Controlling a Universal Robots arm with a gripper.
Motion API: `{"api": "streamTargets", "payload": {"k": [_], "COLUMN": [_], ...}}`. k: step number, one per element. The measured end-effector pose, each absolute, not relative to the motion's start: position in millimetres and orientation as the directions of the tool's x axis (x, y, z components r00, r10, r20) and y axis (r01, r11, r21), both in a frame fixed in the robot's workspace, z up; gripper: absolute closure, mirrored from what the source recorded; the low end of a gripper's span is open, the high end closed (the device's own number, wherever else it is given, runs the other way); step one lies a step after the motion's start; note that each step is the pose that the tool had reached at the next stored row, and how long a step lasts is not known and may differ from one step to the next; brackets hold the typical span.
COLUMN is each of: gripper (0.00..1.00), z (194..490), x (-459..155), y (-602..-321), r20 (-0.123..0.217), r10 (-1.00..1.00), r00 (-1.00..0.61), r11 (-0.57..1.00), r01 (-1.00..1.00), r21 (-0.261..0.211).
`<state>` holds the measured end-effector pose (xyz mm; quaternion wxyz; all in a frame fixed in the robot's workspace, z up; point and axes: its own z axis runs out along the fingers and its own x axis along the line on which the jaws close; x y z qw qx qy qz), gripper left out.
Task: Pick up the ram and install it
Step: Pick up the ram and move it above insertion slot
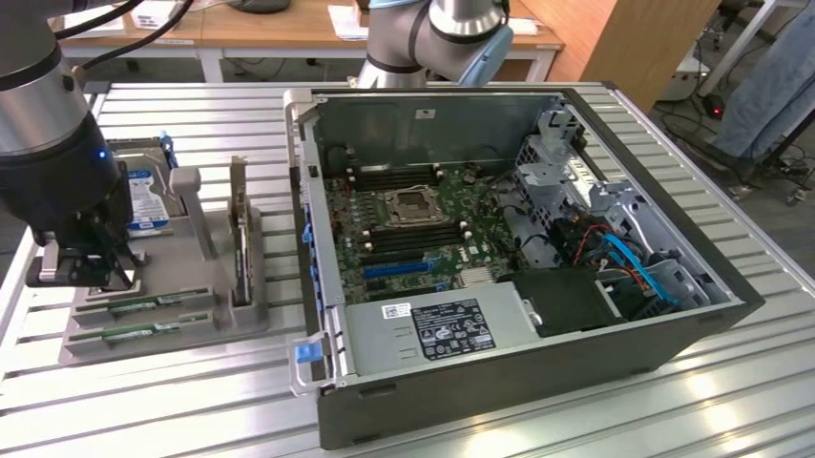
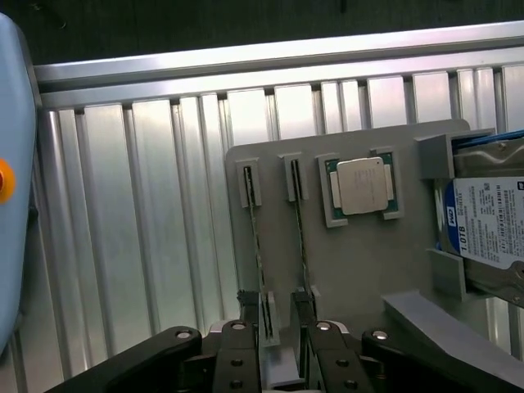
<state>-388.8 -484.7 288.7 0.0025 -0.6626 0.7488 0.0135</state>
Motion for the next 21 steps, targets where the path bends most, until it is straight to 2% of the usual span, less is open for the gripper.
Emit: {"api": "streamTargets", "payload": {"k": [21], "gripper": [0.71], "z": [273], "x": [-389], "y": [-485], "r20": [-0.022], "r10": [-0.996], "r00": [-0.088], "r11": [0.088], "r01": [-0.996], "r21": [0.017]}}
